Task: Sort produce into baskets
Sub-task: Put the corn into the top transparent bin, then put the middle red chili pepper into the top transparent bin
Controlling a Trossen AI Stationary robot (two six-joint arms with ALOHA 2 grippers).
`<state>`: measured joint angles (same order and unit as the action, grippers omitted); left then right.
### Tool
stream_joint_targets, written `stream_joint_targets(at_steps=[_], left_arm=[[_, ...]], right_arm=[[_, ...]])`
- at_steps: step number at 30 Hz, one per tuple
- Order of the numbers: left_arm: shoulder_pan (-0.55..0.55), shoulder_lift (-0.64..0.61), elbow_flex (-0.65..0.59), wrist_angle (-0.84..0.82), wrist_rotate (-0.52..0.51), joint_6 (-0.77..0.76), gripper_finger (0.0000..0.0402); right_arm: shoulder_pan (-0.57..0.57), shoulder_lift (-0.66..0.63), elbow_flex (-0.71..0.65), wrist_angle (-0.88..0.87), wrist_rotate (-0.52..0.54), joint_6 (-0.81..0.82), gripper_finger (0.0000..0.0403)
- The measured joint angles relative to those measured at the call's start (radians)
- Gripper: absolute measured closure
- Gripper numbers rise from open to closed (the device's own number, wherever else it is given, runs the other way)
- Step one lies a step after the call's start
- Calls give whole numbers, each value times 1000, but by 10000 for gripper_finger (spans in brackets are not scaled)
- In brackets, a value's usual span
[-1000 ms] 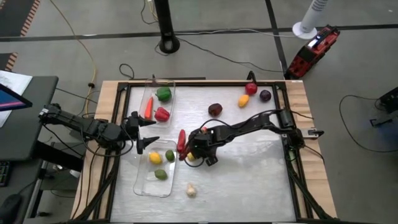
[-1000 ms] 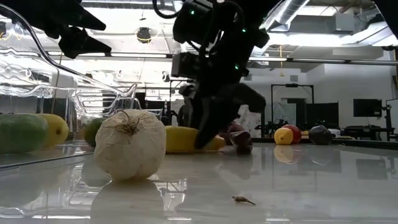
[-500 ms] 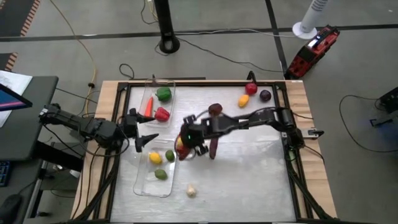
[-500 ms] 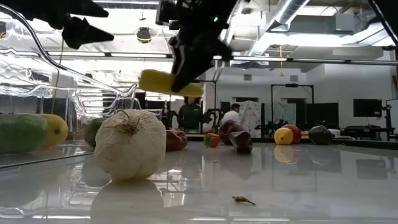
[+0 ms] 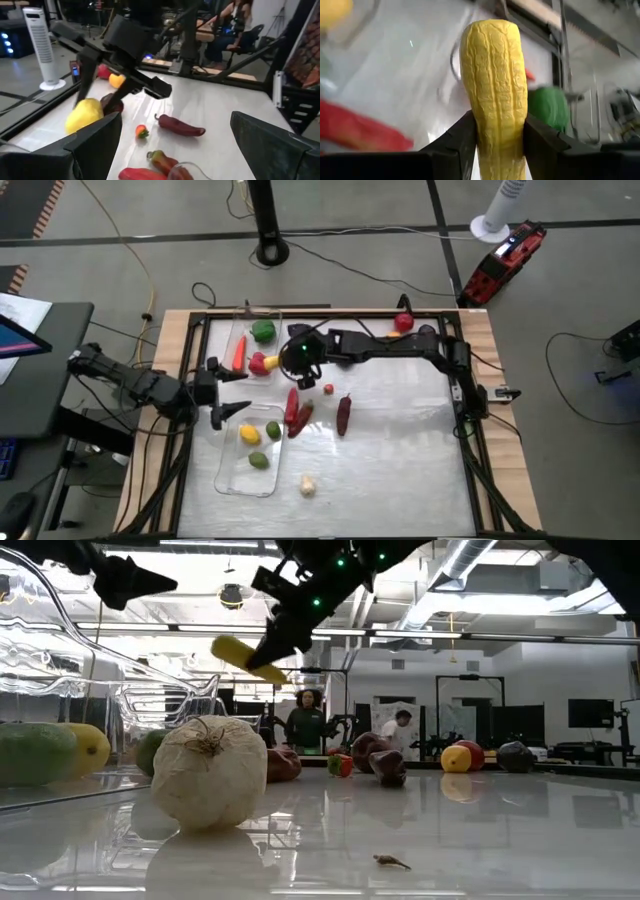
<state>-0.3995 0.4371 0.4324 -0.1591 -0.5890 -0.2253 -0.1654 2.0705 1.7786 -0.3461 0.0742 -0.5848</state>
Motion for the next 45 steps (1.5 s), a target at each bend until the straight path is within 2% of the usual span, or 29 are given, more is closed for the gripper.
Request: stream_joint_targets(at_steps=[6, 11, 15, 18, 25, 28, 31, 35, 41, 45], left_arm=[[-23, -48, 0, 2, 1, 18, 41], [-28, -60, 0, 4, 1, 19, 41], [-28, -58, 0, 9, 2, 22, 41], [-28, -58, 0, 16, 2, 31, 41], [-28, -58, 0, 19, 2, 30, 41], [-27, -58, 0, 17, 2, 30, 41], [-28, -58, 0, 12, 1, 26, 41], [-28, -58, 0, -23, 2, 1, 41], [-28, -58, 0, -57, 2, -33, 41], [-28, -58, 0, -65, -2, -48, 41]], right_arm=[[-17, 19, -1, 193, -123, -26, 237], [-37, 66, 0, 434, -259, 61, 237], [-42, 119, 0, 582, -276, 111, 237], [-40, 156, 12, 604, -271, 131, 229], [-63, 209, 143, 452, -311, 214, 153], [-65, 207, 156, 427, -314, 218, 128], [-63, 169, 156, 313, -314, 179, 117], [-64, 73, 158, 68, -314, 135, 119], [-21, -16, 37, -117, -280, 118, 121], [31, -75, -123, -72, -244, 143, 121]])
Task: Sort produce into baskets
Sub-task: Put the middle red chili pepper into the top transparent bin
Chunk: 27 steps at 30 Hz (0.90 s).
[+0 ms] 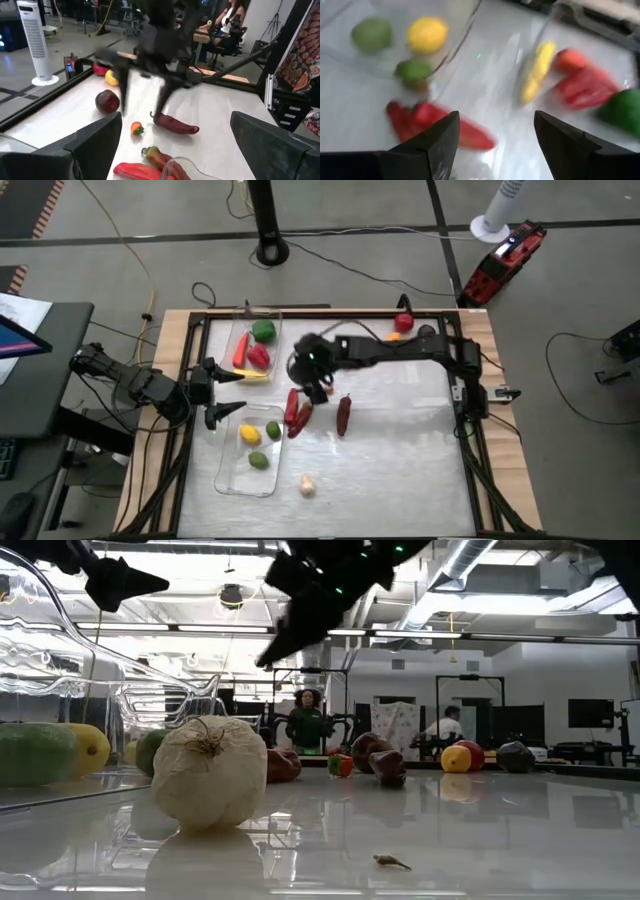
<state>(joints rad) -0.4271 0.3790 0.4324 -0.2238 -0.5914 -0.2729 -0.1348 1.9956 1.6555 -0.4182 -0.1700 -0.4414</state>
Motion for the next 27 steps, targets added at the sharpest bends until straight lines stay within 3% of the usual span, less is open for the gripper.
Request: stream_joint_targets(at_steps=[7, 19, 27], left_arm=[[0, 0, 0, -5, -35, 0, 41], [0, 0, 0, -6, -48, 0, 41], [0, 0, 0, -14, -49, -2, 41]], right_arm=[[80, -29, -219, 160, 18, 39, 120], [132, -14, -271, 179, 32, 51, 35], [108, -11, -358, 339, 42, 51, 56]])
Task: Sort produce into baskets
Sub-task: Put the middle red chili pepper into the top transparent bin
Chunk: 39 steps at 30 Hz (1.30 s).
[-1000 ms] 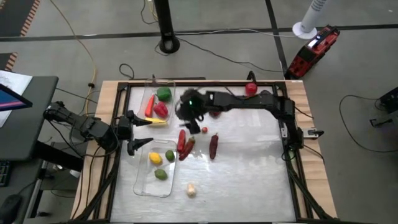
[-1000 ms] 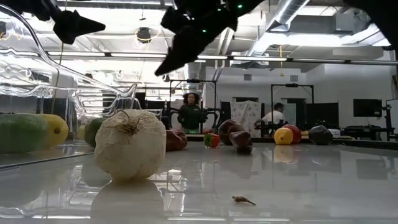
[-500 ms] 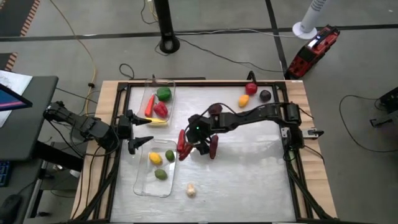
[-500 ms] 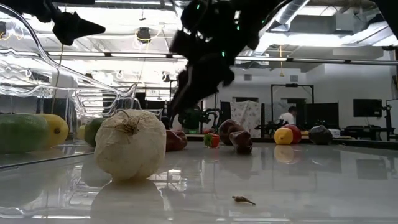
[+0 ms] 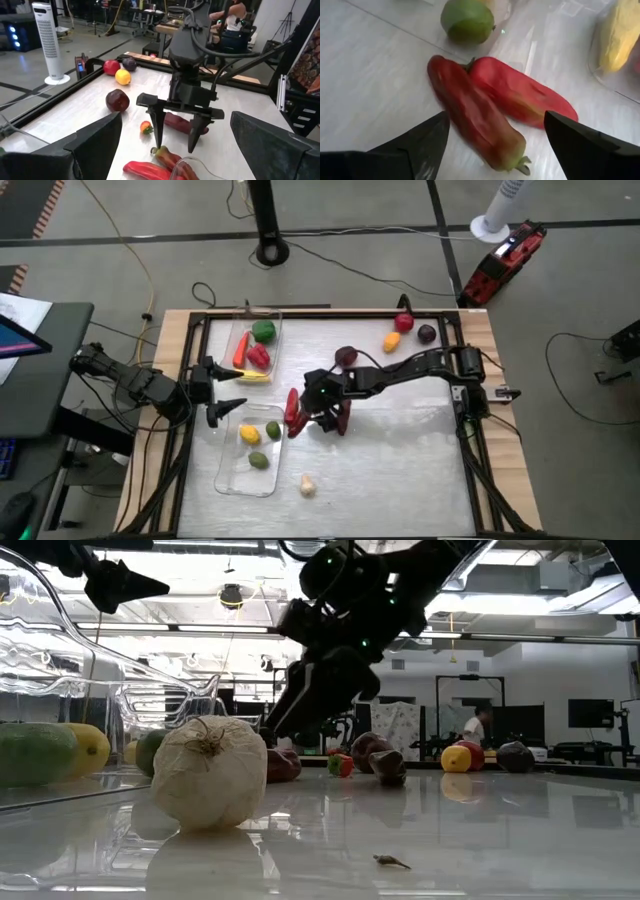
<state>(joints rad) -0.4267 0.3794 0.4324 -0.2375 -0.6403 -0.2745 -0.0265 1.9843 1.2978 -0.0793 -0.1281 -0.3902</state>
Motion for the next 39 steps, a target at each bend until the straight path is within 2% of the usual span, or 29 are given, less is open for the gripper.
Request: stream_joint_targets(at_steps=[10, 20, 26, 32, 35, 39], left_arm=[[0, 0, 0, 0, -2, 0, 41], [0, 21, 0, -14, 0, -23, 41], [0, 21, 0, -14, 0, -19, 41], [0, 25, 0, -18, 0, -8, 41], [1, 24, 0, -18, -1, -6, 41], [1, 24, 0, -16, -8, 1, 41]], right_arm=[[6, 63, -11, 88, -18, -1, 81], [-2, 83, -9, 31, -27, -3, 97], [-8, 83, -9, -17, -16, -33, 139], [-7, 61, 1, -68, 4, -29, 201], [-11, 22, 45, -176, 74, -46, 224], [-31, -42, 120, -321, 192, -63, 231]])
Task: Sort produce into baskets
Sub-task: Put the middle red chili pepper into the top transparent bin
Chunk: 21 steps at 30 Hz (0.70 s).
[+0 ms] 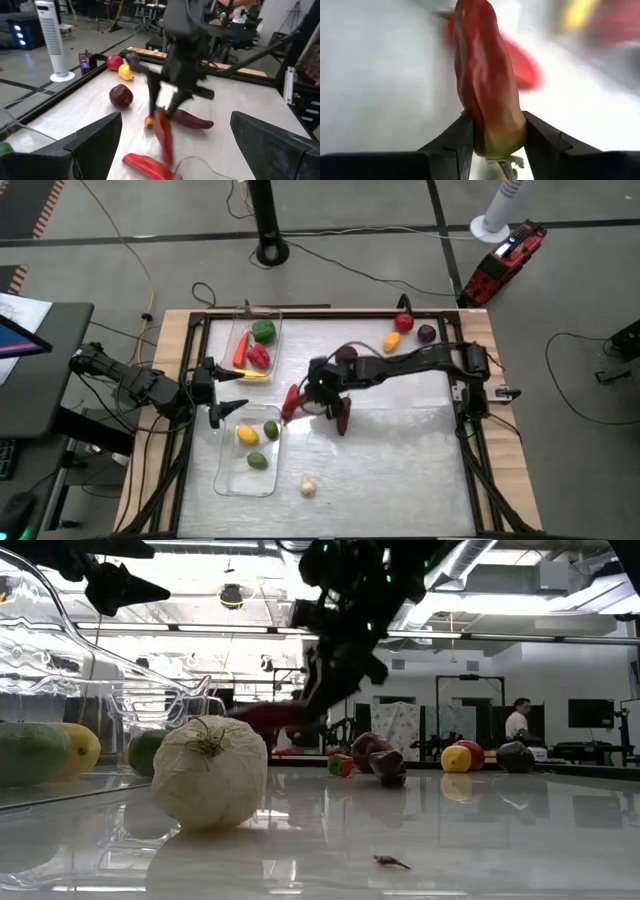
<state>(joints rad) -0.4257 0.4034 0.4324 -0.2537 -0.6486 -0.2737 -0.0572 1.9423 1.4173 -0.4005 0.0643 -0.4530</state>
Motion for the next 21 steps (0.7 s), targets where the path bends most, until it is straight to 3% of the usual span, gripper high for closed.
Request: stream_joint_targets(at_steps=[6, 11, 15, 21], left_arm=[[0, 0, 0, 28, -71, 10, 41], [0, 3, 0, 33, -167, 23, 41], [0, 2, 0, 69, -178, 50, 41], [0, 2, 0, 116, -139, 83, 41]], right_arm=[[-40, -61, 53, 1, 181, 40, 217], [-72, -25, 53, 213, 147, 52, 215], [-97, 54, 72, 391, 110, 34, 215], [-131, 183, 253, 399, 18, 70, 214]])
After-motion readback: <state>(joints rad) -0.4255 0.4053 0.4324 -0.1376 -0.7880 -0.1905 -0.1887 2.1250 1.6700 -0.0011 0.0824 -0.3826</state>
